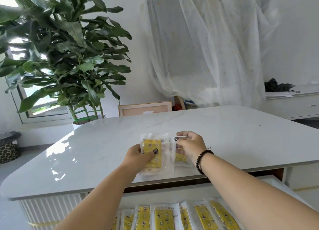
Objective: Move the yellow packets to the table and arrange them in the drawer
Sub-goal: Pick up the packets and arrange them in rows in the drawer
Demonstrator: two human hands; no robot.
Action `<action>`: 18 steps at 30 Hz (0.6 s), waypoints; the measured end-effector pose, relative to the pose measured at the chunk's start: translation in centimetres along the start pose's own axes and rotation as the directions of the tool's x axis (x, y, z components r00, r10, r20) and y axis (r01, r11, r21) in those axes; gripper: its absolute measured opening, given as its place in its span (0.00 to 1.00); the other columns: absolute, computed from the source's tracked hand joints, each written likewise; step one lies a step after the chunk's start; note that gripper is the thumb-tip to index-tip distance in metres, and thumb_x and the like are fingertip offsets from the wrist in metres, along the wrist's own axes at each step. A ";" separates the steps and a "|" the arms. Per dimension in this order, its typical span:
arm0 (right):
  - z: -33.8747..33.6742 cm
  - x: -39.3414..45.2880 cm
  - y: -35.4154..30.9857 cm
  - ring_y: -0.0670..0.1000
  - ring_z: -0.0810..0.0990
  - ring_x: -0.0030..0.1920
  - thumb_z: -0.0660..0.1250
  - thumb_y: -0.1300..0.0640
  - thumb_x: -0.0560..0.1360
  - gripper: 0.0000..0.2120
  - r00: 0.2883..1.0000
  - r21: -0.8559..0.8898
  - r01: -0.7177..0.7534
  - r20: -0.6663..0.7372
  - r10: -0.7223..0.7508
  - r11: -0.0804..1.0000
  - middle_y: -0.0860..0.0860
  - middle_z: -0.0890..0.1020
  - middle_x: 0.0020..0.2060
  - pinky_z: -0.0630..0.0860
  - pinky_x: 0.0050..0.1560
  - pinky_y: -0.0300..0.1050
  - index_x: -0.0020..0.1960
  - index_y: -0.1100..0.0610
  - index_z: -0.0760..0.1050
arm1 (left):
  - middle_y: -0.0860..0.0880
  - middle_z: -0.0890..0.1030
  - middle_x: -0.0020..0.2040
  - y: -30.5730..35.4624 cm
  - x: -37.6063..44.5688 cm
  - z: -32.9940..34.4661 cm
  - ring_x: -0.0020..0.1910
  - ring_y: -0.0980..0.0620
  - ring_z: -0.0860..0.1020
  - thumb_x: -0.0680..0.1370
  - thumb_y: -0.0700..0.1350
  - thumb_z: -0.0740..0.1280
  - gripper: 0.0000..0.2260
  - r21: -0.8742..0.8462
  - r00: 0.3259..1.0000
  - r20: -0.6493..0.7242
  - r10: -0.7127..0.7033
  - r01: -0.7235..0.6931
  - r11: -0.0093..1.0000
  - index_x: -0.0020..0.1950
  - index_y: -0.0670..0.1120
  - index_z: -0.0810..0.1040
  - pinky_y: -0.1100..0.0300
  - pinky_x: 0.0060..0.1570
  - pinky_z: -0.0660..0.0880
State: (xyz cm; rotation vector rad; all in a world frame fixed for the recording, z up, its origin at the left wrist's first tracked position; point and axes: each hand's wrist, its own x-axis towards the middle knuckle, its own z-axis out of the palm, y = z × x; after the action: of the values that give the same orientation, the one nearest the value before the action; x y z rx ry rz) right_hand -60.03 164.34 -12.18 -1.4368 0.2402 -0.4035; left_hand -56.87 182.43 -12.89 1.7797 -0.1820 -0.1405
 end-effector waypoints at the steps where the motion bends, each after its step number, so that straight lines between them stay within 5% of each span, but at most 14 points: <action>1: 0.1 0.2 0.1 0.53 0.82 0.42 0.64 0.70 0.73 0.10 0.999 -0.064 0.034 -0.034 -0.037 0.997 0.53 0.81 0.42 0.80 0.43 0.47 0.47 0.57 0.76 | 0.44 0.85 0.47 0.0 0.1 -0.3 0.47 0.46 0.84 0.75 0.38 0.71 0.08 -0.058 1.000 -0.016 -0.012 0.011 0.998 0.54 0.40 0.80 0.49 0.52 0.81; 4: -0.3 0.6 0.9 0.48 0.77 0.52 0.70 0.60 0.72 0.11 0.988 -0.450 0.128 -0.020 -0.154 0.884 0.48 0.78 0.50 0.73 0.49 0.40 0.53 0.53 0.75 | 0.43 0.84 0.48 0.2 0.3 -1.2 0.49 0.43 0.83 0.76 0.37 0.70 0.04 -0.210 0.997 -0.073 -0.022 0.006 0.978 0.50 0.43 0.80 0.46 0.54 0.79; 6: -0.9 0.5 1.5 0.47 0.72 0.58 0.74 0.50 0.68 0.24 0.988 -0.673 0.155 0.099 -0.120 0.723 0.46 0.72 0.55 0.70 0.58 0.41 0.61 0.52 0.72 | 0.44 0.84 0.49 0.2 0.5 -1.7 0.49 0.44 0.82 0.78 0.37 0.68 0.04 -0.275 0.993 -0.112 -0.024 -0.008 0.962 0.50 0.45 0.79 0.47 0.51 0.79; 10: -1.3 0.1 2.5 0.47 0.75 0.60 0.72 0.31 0.54 0.40 0.976 -0.852 0.194 0.219 -0.006 0.487 0.41 0.75 0.57 0.73 0.62 0.45 0.64 0.41 0.69 | 0.44 0.83 0.51 -0.8 1.4 -2.1 0.50 0.43 0.82 0.77 0.41 0.69 0.05 -0.250 0.975 -0.211 -0.071 0.016 0.968 0.52 0.46 0.77 0.45 0.52 0.80; 14: -1.2 0.0 2.2 0.50 0.78 0.57 0.66 0.35 0.62 0.29 0.986 -0.906 0.159 0.167 -0.015 0.392 0.44 0.78 0.56 0.75 0.57 0.46 0.61 0.41 0.70 | 0.44 0.81 0.52 -0.9 1.4 -2.2 0.49 0.43 0.81 0.75 0.43 0.72 0.13 -0.216 0.946 -0.298 -0.125 0.060 0.974 0.56 0.47 0.72 0.42 0.55 0.78; 16: -1.3 -0.1 2.2 0.52 0.75 0.60 0.65 0.37 0.69 0.29 0.990 -0.949 0.141 0.134 -0.044 0.283 0.49 0.76 0.60 0.74 0.56 0.46 0.65 0.50 0.68 | 0.48 0.78 0.56 -0.6 1.1 -2.0 0.50 0.43 0.80 0.75 0.42 0.71 0.22 -0.206 0.947 -0.295 -0.127 0.067 0.976 0.66 0.48 0.67 0.44 0.56 0.78; 18: -1.1 0.0 2.2 0.53 0.73 0.60 0.66 0.38 0.70 0.30 0.994 -0.952 0.102 0.091 -0.053 0.288 0.51 0.73 0.60 0.74 0.57 0.47 0.65 0.54 0.69 | 0.50 0.73 0.58 -0.4 0.9 -1.9 0.52 0.43 0.78 0.76 0.42 0.70 0.35 -0.178 0.949 -0.290 -0.125 0.075 0.981 0.77 0.51 0.54 0.47 0.56 0.78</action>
State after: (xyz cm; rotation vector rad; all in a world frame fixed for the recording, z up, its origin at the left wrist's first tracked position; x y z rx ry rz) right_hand -60.21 163.52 -14.50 -2.7122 0.4211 -0.2924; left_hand -55.59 184.17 -12.85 1.6220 0.1371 0.0429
